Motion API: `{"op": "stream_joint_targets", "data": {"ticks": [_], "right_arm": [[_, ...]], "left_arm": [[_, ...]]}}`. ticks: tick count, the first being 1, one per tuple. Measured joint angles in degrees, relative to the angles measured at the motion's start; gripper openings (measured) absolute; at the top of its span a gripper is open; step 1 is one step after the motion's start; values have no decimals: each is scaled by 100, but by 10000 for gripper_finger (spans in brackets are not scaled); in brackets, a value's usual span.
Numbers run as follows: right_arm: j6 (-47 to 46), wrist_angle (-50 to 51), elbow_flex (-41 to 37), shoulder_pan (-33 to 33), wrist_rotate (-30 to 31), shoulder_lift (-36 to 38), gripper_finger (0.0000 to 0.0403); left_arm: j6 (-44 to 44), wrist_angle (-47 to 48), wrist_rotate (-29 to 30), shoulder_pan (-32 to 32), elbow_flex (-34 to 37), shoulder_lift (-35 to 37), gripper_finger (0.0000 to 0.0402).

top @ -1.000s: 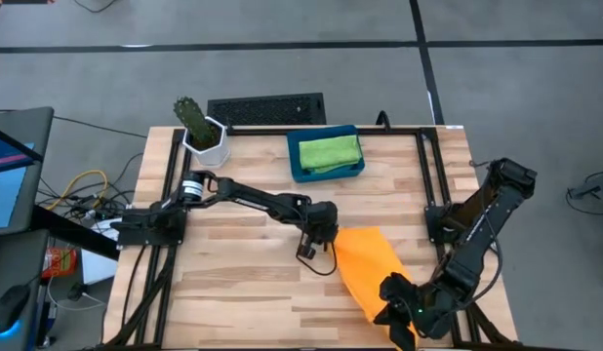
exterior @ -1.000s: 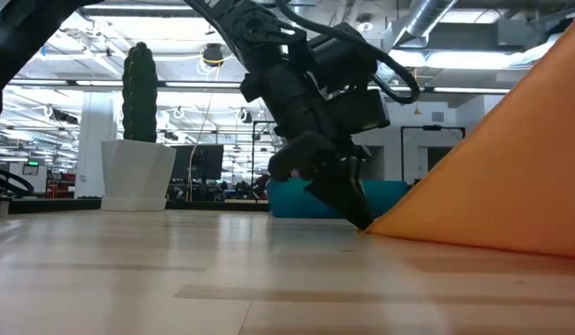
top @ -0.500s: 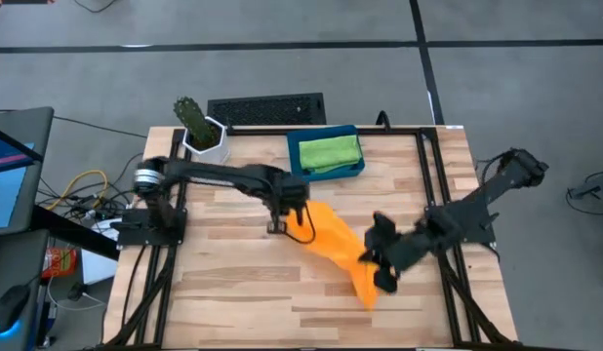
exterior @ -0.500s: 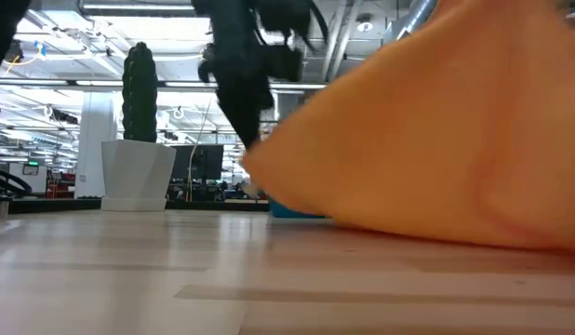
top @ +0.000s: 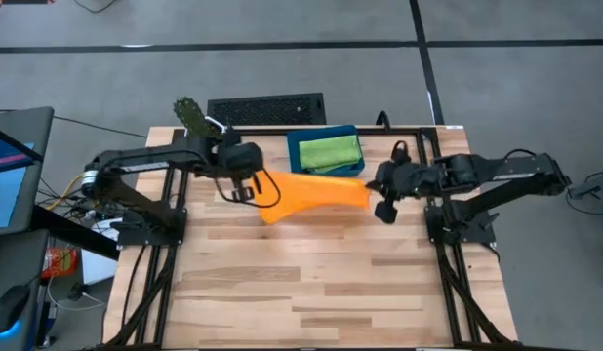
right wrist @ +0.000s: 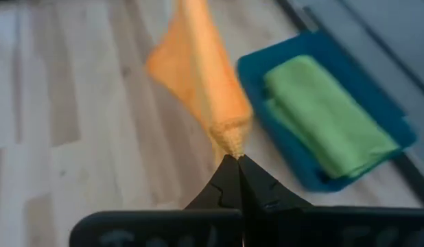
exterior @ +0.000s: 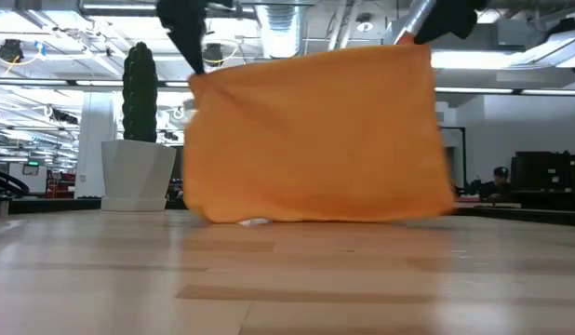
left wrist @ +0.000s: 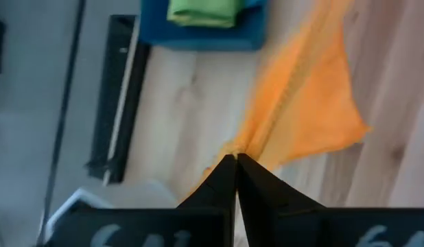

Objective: Fold microfiber towels
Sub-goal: Fold the orange microfiber cloth

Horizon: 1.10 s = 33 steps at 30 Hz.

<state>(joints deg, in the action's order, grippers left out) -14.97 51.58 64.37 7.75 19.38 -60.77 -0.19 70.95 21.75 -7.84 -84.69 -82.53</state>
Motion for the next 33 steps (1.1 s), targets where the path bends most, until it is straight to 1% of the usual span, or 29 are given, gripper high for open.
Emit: {"op": "stream_joint_targets", "data": {"ticks": [4, 7, 11, 14, 16, 18, 21, 24, 29, 33], "right_arm": [[163, -2, 151, -155, 251, 95, 5], [118, -18, 203, 7, 270, 98, 4], [-425, 141, 108, 646, 194, -58, 4], [-1020, 192, -50, 1316, 199, -320, 4], [-1436, 150, -147, 1778, 197, -531, 4], [-1891, 42, -256, 2236, 181, -802, 4], [-2369, -515, -356, 2914, 35, -1229, 4], [-2665, -1193, -362, 3443, 2, -1712, 4], [-3038, -2262, -362, 3866, -37, -2531, 6], [-3257, -2644, -363, 3943, -195, -3118, 5]], "left_arm": [[-182, 404, 346, 10, -2, 336, 0], [-550, 494, 328, 65, -6, 579, 0], [-1178, 590, 257, 498, -8, 747, 0], [-1755, 630, 229, 1068, 66, 756, 0], [-2159, 557, 3, 1497, 319, 753, 0], [-2648, 286, -267, 1977, 718, 746, 0], [-3570, -357, -450, 2740, 1397, 746, 0], [-4510, -1076, -621, 3404, 1989, 744, 0], [-5920, -2209, -753, 4145, 2799, 744, 0], [-6561, -2680, -758, 4457, 3186, 744, 0]]}}
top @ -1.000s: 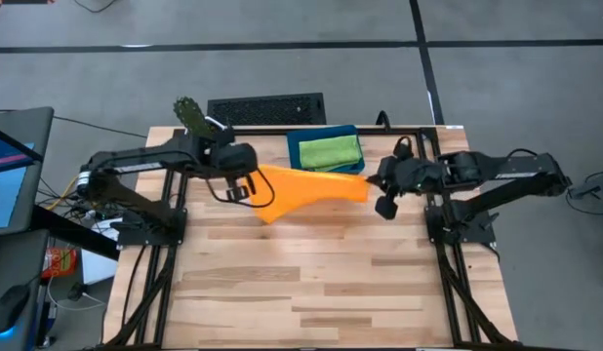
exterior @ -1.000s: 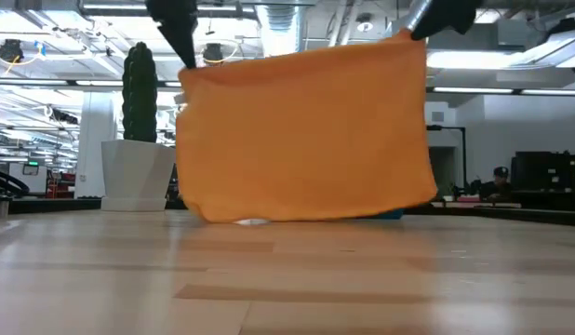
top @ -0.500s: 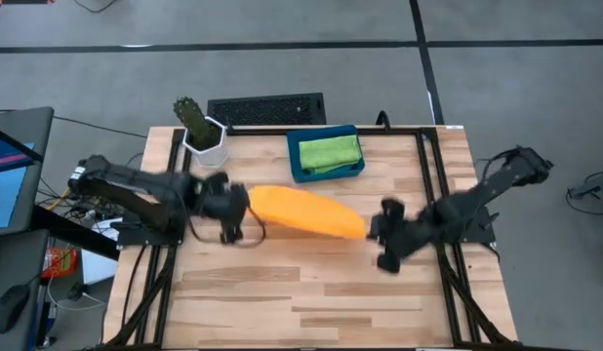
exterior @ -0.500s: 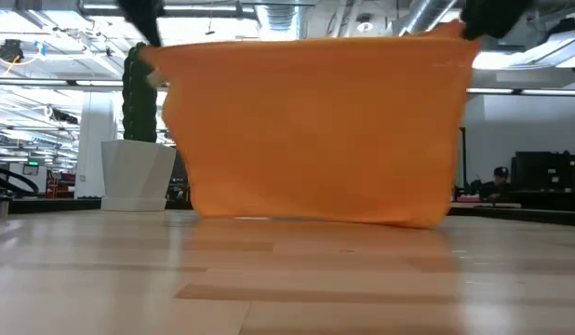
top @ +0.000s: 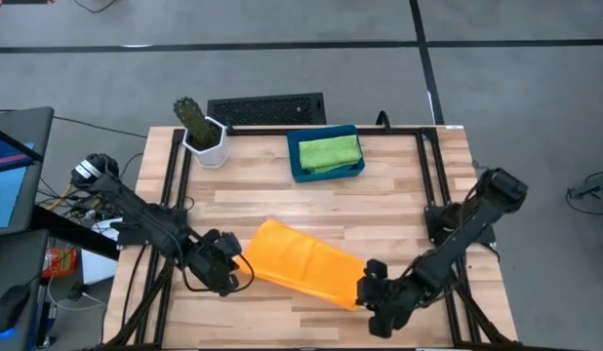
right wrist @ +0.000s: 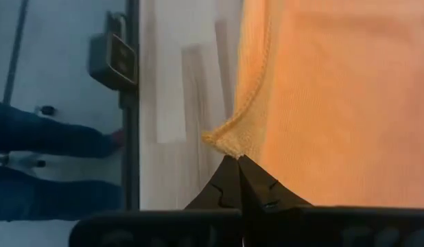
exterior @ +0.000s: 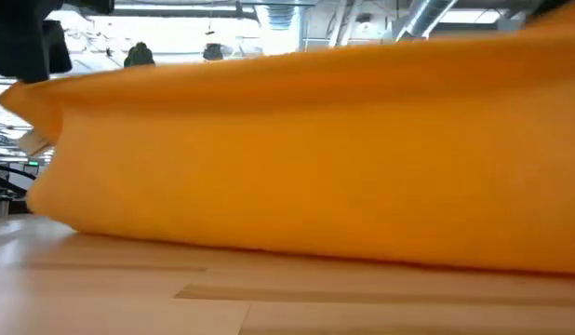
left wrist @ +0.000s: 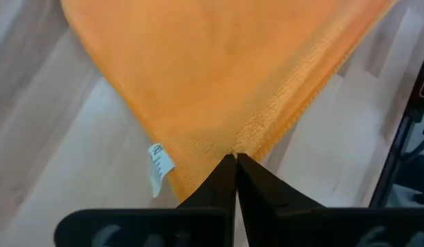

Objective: Fold microfiber towels
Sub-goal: Fold the orange microfiber cloth

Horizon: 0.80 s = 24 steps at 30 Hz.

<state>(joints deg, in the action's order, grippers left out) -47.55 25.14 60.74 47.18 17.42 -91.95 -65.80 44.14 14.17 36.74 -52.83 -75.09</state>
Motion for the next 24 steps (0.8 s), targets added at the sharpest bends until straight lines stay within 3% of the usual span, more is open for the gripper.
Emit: {"op": "stream_joint_targets", "data": {"ticks": [4, 11, 18, 24], "right_arm": [[-482, 235, 1, -7, -74, -275, 7], [-1464, 1515, 3, -187, 53, -109, 6], [-1517, 2039, 3, -449, -69, -29, 7], [-1501, 2111, -1, -538, -75, -114, 9]], "left_arm": [[-22, -250, 24, 6, 204, -4, 0], [1176, -252, 397, -800, 235, -2, 0], [2627, -434, 517, -1829, 233, -2, 0], [3276, -529, 462, -2310, 235, -2, 0]]}}
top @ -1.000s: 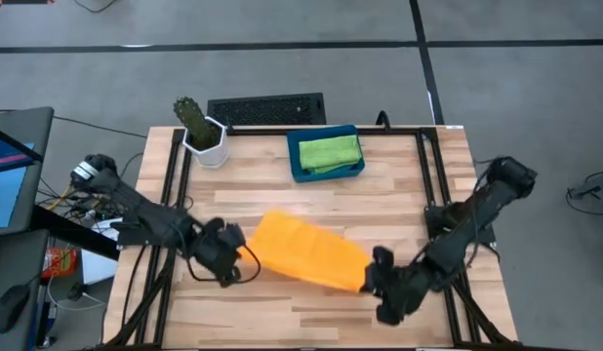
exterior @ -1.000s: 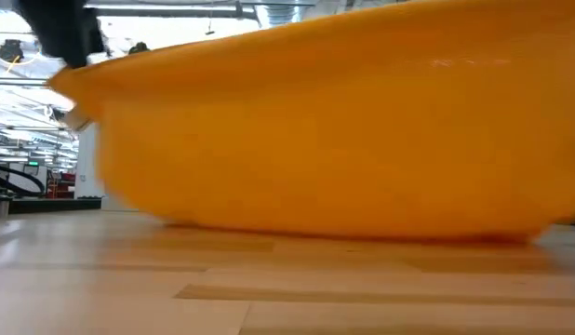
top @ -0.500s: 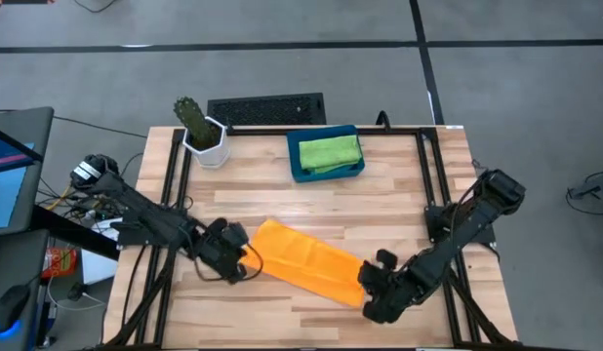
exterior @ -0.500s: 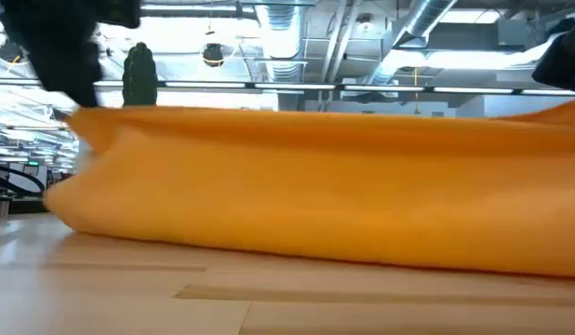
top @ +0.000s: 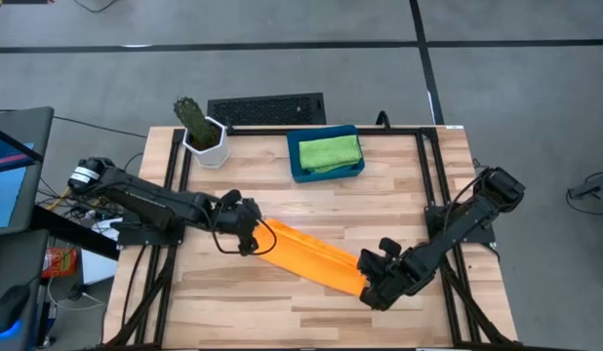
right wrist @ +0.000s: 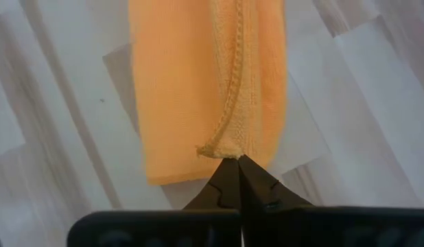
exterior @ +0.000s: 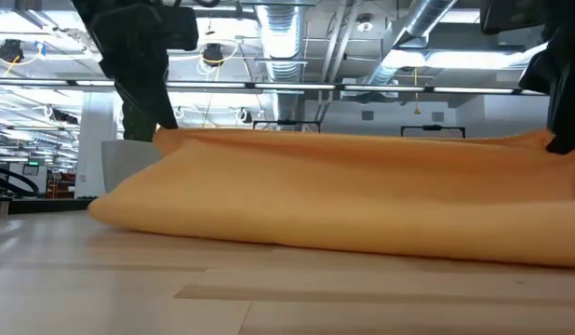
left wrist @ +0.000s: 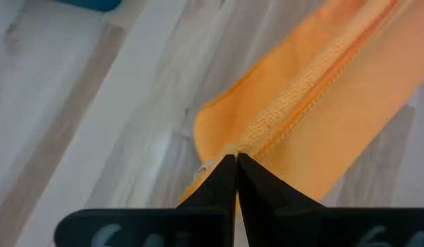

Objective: Fold microfiber towels
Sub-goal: Fold the orange microfiber cloth

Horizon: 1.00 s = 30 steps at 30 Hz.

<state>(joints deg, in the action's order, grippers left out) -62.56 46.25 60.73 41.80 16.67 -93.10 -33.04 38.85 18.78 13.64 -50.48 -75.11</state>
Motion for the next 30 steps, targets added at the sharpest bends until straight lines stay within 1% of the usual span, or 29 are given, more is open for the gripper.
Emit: {"op": "stream_joint_targets", "data": {"ticks": [4, 9, 11, 14, 17, 22, 25, 27, 30], "right_arm": [[0, -11, 4, 4, -3, 6, 19], [-14, 26, 4, 20, -99, 6, 44], [-129, 63, 0, 22, -135, 4, 57], [-235, 100, 0, 21, -123, 4, 81], [-239, 141, 0, -11, -91, 4, 108], [-163, 19, -1, -39, 55, 4, 148], [278, -417, -2, -37, 280, 4, 164], [707, -643, 0, -21, 423, 4, 172], [1652, -988, 0, -15, 593, -34, 181]], "left_arm": [[229, -46, -202, -88, 0, 0, 0], [497, -296, -203, -88, 3, 0, 1], [518, -289, -205, -88, 8, 0, 9], [476, -247, -235, -90, 9, 0, 40], [389, -167, -315, -88, 9, 0, 81], [494, -421, -246, -86, 9, 0, 143], [524, -682, -218, -117, 9, 0, 168], [585, -754, -317, -123, 9, 0, 180], [671, -660, -333, -116, 9, 0, 193]]}}
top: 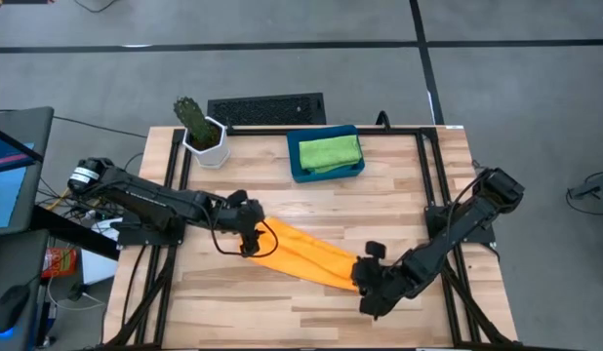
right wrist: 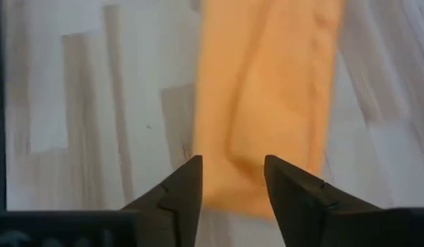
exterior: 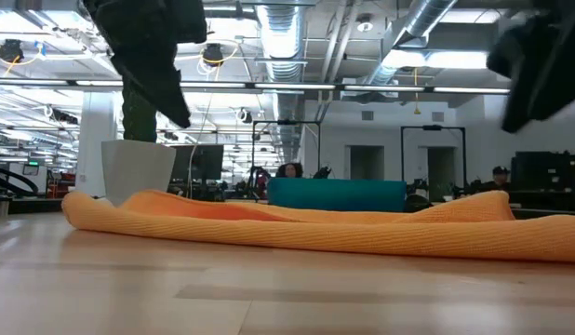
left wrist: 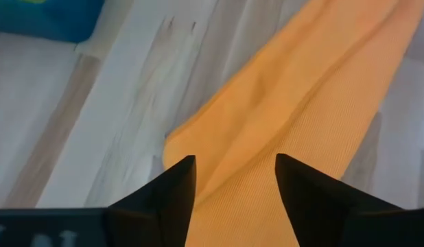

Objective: Fold microfiber towels
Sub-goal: Fold the orange microfiber cloth

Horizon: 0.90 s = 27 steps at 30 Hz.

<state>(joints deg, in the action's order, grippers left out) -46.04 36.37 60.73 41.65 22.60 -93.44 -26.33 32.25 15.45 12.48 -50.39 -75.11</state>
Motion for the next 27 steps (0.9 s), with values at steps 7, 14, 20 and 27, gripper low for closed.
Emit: {"op": "stream_joint_targets", "data": {"ticks": [7, 14, 20, 27], "right_arm": [[1685, -489, -3, -192, -251, -457, 177], [2256, -344, 1, -214, -479, -1061, 165], [2201, -332, 16, -278, -454, -1079, 149], [2203, -328, 16, -269, -502, -687, 129]], "left_arm": [[34, 340, -3, 3, 0, 0, 199], [-118, 392, 4, 30, -6, -2, 199], [-183, 431, 32, 30, -7, -2, 199], [-199, 430, 32, 30, -7, -2, 199]]}}
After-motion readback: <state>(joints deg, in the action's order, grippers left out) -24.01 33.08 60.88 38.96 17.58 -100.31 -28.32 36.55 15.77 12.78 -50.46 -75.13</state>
